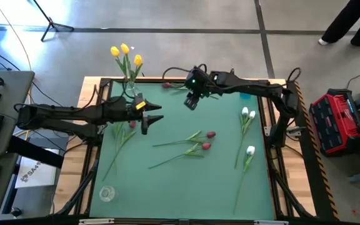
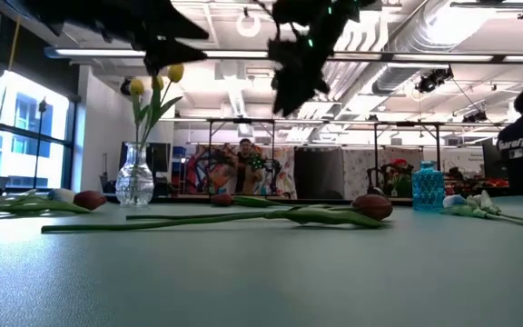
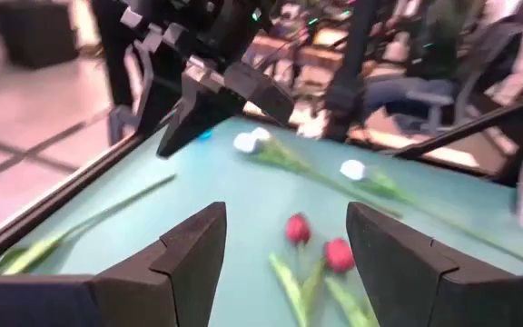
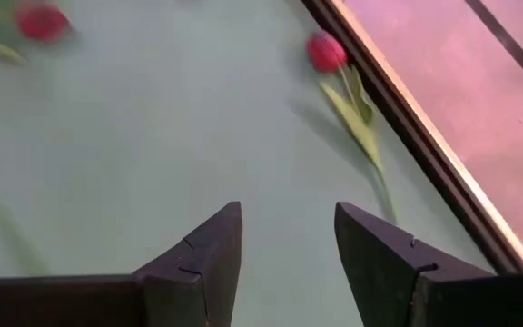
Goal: Sort flowers into vase by color
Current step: Put the top right red tulip into the blue vase
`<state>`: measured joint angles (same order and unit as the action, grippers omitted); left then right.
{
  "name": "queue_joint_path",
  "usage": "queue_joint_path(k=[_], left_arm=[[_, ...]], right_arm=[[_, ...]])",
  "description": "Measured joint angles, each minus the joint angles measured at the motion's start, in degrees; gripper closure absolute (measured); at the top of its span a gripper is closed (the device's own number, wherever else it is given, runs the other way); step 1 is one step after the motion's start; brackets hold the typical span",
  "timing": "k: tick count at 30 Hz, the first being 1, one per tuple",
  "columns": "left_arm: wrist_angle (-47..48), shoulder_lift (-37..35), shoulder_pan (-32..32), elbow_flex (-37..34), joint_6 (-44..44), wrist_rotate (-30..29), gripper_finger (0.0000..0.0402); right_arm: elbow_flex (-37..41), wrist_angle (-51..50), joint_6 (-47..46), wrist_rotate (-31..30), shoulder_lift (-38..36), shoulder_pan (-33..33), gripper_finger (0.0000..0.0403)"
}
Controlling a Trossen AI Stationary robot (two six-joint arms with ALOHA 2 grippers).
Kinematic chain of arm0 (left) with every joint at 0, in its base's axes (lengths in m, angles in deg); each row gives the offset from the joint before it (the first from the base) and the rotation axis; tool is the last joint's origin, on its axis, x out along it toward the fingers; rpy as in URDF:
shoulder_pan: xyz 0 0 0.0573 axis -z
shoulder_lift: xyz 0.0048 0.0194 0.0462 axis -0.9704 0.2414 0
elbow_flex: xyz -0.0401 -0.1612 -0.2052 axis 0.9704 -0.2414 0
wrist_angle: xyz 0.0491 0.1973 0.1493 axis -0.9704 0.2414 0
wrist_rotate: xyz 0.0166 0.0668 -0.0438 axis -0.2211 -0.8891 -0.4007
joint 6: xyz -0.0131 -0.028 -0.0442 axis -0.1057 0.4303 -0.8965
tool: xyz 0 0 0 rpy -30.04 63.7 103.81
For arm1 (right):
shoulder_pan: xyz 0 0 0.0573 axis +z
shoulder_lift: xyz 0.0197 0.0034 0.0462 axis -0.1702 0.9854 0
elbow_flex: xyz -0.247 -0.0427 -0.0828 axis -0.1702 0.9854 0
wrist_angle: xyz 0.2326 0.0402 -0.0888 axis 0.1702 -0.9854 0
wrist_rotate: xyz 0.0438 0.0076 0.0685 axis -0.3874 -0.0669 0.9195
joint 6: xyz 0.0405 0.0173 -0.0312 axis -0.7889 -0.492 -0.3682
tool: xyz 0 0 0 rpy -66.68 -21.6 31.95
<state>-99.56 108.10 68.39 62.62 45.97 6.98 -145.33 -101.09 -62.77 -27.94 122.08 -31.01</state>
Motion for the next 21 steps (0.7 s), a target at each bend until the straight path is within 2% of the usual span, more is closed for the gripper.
queue_joint_path(k=[5, 10, 15, 21], left_arm=[[-0.4, 4.5, -0.7, 0.0, -7.7, -6.2, 0.0183], [-2.2, 8.2, -0.6, 0.0, -16.4, -9.4, 0.0183], [-5.0, 11.2, -0.6, 0.0, -21.2, -9.6, 0.0183], [-5.8, 12.7, -0.6, 0.0, -24.8, -10.0, 0.0183]], right_arm=[[6.2, 6.3, 8.6, 6.6, 1.8, -9.8, 0.0236], [5.8, 7.3, 14.7, 14.2, 8.1, -18.0, 0.0236], [0.5, 3.8, 20.2, 18.3, 16.5, -21.7, 0.0236], [-9.7, -2.5, 23.0, 22.1, 24.5, -22.1, 0.0236]])
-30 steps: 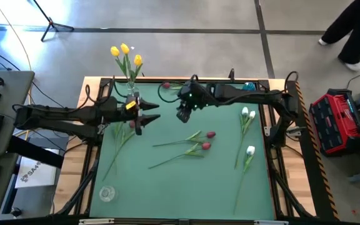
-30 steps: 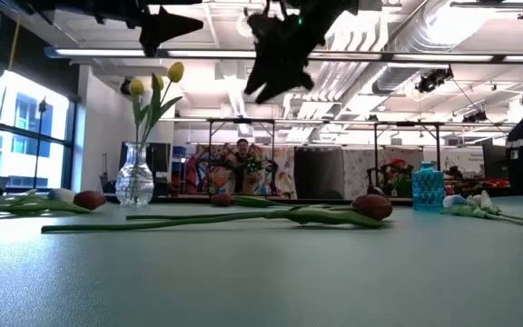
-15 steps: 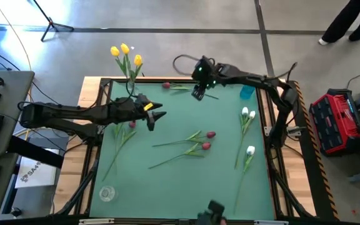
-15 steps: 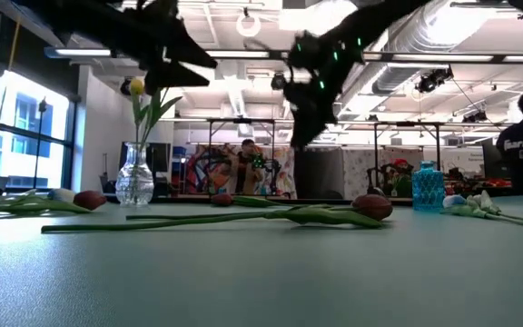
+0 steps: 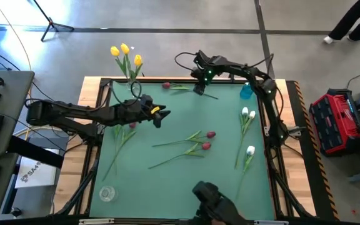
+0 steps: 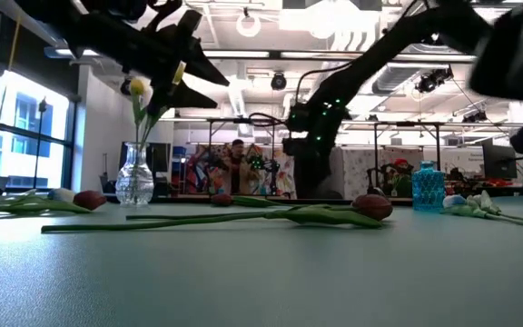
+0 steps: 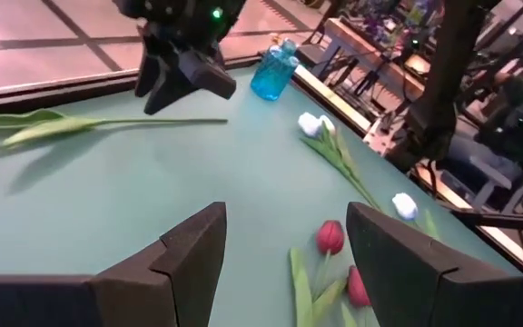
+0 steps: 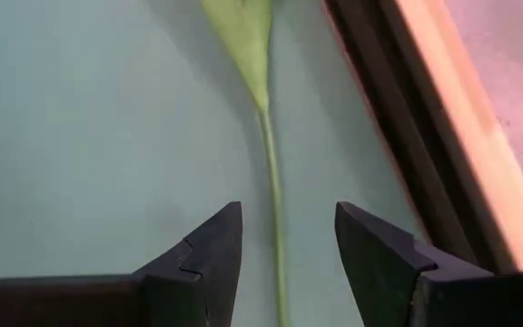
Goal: Sort flowers into vase by color
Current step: Put the top right red tulip into the blue vase
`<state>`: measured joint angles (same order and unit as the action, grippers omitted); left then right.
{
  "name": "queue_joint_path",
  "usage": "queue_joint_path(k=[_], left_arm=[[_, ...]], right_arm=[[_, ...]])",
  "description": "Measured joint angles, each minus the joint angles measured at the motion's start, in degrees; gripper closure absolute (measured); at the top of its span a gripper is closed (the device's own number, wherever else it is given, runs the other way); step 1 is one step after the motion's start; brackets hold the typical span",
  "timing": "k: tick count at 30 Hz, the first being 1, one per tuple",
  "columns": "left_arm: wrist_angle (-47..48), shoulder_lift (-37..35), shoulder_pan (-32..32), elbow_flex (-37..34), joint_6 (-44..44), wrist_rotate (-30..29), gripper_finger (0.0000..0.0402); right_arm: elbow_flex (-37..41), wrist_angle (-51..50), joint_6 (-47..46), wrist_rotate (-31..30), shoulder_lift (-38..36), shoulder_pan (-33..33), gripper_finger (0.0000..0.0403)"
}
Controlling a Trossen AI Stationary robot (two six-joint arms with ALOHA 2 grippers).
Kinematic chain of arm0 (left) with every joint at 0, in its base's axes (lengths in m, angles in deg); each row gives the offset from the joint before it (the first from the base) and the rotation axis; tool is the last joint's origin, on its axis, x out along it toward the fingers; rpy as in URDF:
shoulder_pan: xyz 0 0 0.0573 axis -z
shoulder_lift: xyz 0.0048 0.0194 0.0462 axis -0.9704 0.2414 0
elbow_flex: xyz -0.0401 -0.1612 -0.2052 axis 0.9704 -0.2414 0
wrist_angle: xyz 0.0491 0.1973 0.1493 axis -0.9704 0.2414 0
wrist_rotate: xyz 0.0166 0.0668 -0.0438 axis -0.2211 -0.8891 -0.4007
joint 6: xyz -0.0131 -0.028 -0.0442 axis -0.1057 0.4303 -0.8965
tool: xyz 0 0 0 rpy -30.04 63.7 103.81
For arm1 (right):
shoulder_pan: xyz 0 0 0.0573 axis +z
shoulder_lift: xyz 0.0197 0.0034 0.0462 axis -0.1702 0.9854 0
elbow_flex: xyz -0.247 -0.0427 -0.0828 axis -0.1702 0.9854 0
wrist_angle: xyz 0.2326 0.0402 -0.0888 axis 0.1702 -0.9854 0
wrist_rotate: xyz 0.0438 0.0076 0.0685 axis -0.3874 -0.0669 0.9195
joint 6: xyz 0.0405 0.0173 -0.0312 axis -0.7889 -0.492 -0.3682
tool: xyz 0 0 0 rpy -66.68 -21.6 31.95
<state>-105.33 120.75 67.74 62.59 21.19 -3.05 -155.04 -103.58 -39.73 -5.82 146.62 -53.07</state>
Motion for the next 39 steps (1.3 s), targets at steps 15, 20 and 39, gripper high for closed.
queue_joint_path(k=[15, 20, 39], left_arm=[[0.1, 0.7, 0.0, 0.0, -1.3, -1.7, 0.0183], [0.3, 0.7, 0.0, 0.0, 0.2, -1.7, 0.0183], [-3.0, 0.8, -5.5, 0.0, -1.0, 1.2, 0.0183]], right_arm=[[-14.8, -8.0, 2.1, -2.4, 11.2, 2.8, 0.0266], [-14.6, -7.5, 1.8, -4.6, 11.2, 2.9, 0.0332], [-15.9, -10.6, -15.9, 6.7, -6.9, -1.4, 0.0402]])
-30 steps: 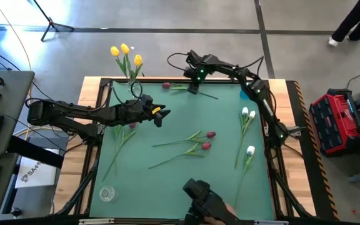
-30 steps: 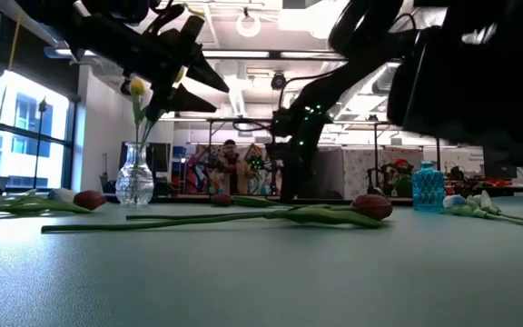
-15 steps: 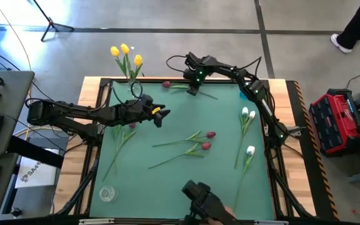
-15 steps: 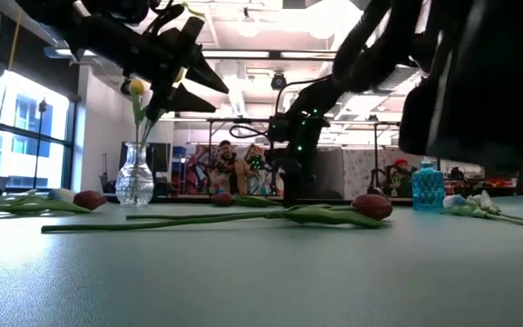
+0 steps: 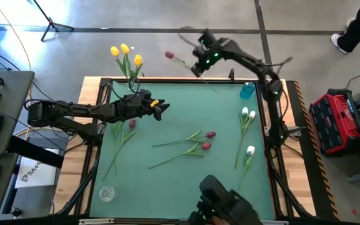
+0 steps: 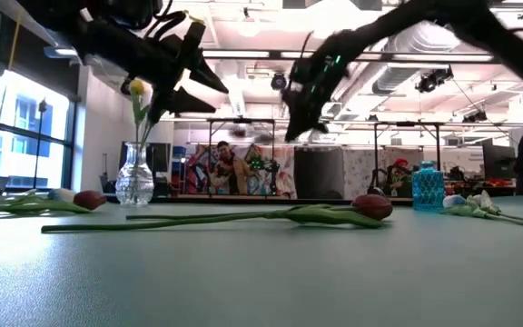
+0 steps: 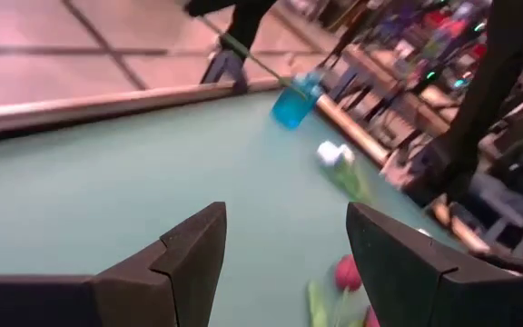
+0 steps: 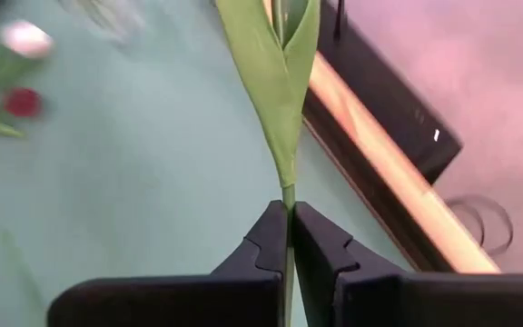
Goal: Sort flowers into vase by color
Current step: Put the top right red tulip into the blue vase
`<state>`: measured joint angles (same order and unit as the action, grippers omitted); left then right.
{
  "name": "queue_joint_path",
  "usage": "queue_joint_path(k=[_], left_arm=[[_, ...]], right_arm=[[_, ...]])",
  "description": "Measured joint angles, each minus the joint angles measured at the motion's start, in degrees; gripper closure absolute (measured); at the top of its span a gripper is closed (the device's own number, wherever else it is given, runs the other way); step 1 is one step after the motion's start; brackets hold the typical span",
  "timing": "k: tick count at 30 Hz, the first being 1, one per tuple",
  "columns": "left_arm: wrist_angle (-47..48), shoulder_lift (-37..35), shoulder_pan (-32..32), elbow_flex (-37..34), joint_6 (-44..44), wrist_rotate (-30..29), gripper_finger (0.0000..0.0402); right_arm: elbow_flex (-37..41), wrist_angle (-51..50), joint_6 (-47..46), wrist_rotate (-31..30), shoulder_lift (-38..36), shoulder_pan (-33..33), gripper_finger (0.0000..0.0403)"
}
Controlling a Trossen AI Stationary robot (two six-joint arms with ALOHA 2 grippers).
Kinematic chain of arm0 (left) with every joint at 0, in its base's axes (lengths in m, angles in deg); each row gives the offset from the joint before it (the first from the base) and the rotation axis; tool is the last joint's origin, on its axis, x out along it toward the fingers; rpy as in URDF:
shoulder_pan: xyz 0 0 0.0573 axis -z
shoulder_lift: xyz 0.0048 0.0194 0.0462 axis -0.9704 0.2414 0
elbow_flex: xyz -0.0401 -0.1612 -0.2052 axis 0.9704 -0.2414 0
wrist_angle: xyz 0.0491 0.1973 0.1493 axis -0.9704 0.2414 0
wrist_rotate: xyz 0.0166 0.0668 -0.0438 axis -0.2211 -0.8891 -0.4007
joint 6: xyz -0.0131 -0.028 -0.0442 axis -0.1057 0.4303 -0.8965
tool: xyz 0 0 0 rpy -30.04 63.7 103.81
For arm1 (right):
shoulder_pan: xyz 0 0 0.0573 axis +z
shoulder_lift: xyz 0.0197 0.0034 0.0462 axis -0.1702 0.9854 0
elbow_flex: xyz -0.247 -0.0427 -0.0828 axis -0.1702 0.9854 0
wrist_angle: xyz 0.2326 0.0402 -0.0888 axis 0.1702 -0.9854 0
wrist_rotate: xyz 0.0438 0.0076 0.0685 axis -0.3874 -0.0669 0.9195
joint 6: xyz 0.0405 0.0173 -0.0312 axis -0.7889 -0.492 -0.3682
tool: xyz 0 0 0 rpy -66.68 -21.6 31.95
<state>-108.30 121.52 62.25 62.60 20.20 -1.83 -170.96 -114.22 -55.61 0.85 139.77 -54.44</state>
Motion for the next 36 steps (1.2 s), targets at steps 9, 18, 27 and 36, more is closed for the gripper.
queue_joint_path(k=[9, 18, 27, 36], left_arm=[[-24.6, 5.6, -5.3, 0.0, 4.8, 8.1, 0.0183], [-31.0, 14.8, -6.8, 7.8, 10.9, 16.9, 0.0183], [-31.1, 15.9, -7.5, 14.7, 16.2, 17.7, 0.0183], [-30.4, 18.7, -7.6, 17.2, 14.4, 18.5, 0.0183]], right_arm=[[0.0, 0.5, 0.4, -0.1, -12.3, 3.1, 0.0402], [1.4, 3.4, 1.2, 2.0, -18.5, 9.8, 0.0403], [29.2, 30.2, -5.7, -1.4, -35.1, 13.8, 0.0403], [54.1, 50.8, -10.5, -11.9, -50.9, 18.2, 0.0403]])
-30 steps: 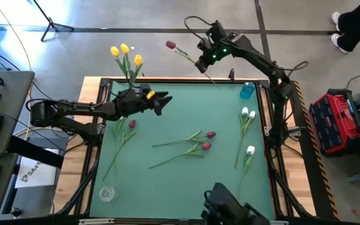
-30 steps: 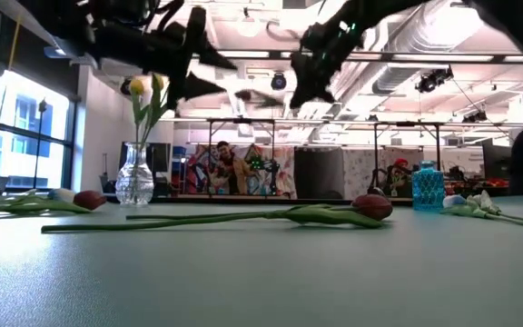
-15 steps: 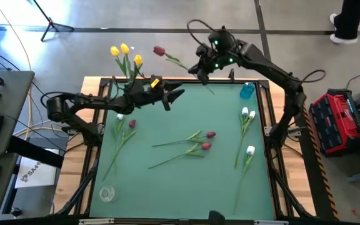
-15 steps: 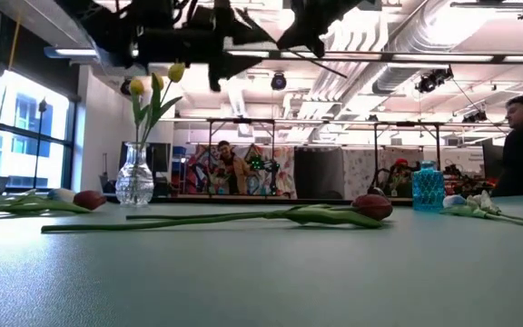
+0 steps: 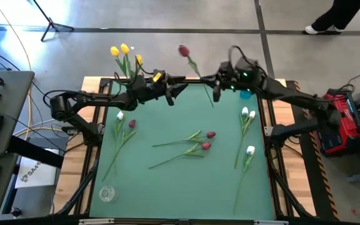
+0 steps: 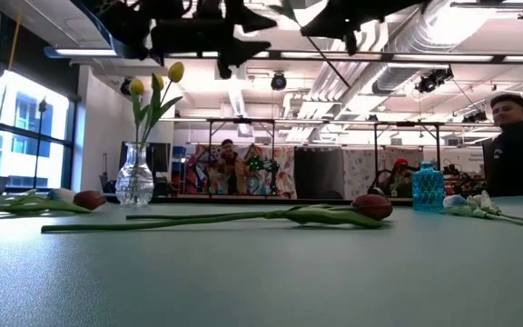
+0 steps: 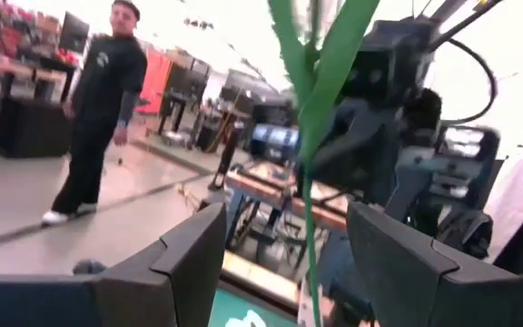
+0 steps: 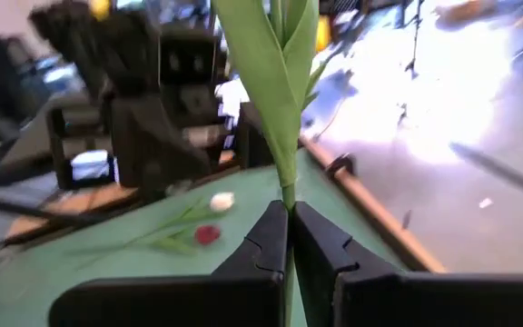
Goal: Sort flowers into vase by color
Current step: Put the top right red tulip into the blue vase
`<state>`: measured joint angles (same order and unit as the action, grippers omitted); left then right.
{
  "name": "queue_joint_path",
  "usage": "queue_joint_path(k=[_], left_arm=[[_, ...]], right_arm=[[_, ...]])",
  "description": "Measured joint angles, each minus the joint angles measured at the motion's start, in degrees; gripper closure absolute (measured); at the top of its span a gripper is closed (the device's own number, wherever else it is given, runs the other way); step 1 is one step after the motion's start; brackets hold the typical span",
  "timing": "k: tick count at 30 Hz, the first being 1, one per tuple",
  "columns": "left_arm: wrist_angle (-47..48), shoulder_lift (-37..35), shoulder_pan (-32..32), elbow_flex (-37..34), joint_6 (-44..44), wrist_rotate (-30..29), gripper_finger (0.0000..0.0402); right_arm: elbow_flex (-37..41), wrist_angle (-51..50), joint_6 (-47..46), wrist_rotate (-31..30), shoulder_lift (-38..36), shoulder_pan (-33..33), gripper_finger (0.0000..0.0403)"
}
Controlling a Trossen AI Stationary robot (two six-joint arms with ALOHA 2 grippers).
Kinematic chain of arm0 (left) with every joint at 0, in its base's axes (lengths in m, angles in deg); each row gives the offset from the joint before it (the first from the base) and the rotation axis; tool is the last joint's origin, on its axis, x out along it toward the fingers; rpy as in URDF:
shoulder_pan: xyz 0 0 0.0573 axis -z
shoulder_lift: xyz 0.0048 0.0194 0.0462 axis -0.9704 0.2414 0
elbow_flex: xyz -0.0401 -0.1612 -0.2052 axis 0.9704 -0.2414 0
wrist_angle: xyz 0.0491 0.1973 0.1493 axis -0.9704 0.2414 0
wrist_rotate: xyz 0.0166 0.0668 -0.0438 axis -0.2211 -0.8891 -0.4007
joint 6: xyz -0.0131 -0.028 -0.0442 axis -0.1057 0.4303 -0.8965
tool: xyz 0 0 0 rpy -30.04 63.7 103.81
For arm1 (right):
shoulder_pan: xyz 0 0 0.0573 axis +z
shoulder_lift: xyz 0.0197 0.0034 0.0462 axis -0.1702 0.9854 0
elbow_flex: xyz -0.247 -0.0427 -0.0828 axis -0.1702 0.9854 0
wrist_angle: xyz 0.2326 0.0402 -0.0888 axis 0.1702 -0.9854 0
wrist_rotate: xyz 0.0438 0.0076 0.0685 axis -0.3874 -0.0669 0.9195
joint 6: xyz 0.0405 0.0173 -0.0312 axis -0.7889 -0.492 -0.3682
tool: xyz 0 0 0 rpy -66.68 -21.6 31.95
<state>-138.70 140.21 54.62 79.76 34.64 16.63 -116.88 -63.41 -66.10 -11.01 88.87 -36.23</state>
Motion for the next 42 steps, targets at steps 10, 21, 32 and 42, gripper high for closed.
queue_joint_path(k=[10, 21, 32, 42], left_arm=[[-1.1, 6.9, 1.5, 7.5, 0.3, 6.0, 0.0183], [-0.4, 10.6, 1.8, 13.0, -1.7, 6.9, 0.0198], [1.0, 10.7, 1.8, 13.0, -1.6, 10.0, 0.0262], [0.9, 10.7, 2.0, 13.0, 0.4, 14.8, 0.0267]], right_arm=[[13.5, 7.5, -2.6, -2.2, -6.4, 2.7, 0.0403], [14.9, 13.3, -2.3, -5.0, -6.9, 6.0, 0.0403], [14.9, 14.3, -1.9, -3.8, -6.8, 5.9, 0.0403], [14.8, 14.8, -1.0, 6.1, -6.8, 5.7, 0.0403]])
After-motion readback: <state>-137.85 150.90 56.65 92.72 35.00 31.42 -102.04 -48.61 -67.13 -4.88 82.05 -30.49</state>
